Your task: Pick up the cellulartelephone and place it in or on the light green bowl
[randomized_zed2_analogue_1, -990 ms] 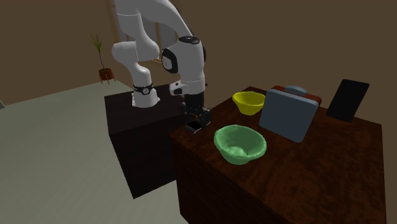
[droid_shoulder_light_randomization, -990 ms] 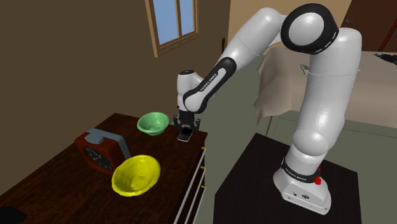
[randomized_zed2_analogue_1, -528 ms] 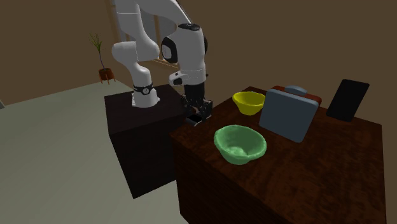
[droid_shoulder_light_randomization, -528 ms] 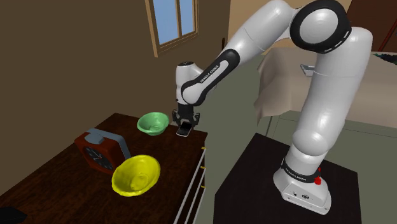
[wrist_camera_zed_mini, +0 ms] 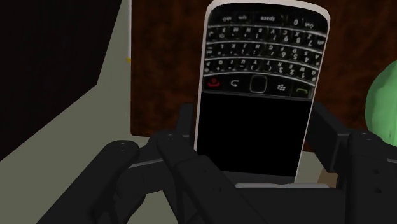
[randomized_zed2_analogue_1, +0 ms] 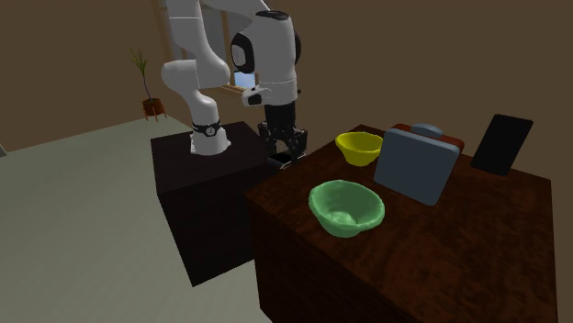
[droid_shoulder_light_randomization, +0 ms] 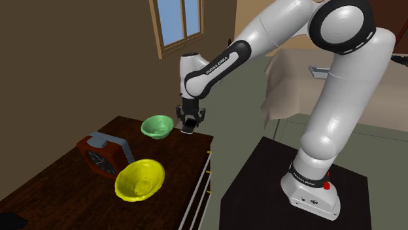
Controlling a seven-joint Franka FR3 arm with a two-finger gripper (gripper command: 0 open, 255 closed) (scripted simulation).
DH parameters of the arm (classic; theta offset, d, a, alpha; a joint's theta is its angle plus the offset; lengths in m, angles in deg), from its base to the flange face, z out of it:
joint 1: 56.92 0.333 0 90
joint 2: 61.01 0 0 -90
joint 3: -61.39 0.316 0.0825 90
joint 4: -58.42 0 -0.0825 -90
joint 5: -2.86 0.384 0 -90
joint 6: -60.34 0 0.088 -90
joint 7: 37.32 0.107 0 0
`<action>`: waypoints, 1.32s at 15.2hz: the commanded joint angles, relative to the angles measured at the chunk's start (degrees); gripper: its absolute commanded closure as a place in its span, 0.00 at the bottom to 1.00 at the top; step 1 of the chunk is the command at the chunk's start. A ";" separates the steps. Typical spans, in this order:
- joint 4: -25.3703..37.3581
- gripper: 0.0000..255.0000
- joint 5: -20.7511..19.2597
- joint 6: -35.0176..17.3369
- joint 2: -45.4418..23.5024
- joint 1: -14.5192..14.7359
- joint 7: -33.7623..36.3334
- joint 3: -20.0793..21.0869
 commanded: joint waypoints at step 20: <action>34.17 1.00 -7.95 16.55 -18.78 3.83 6.10 -0.21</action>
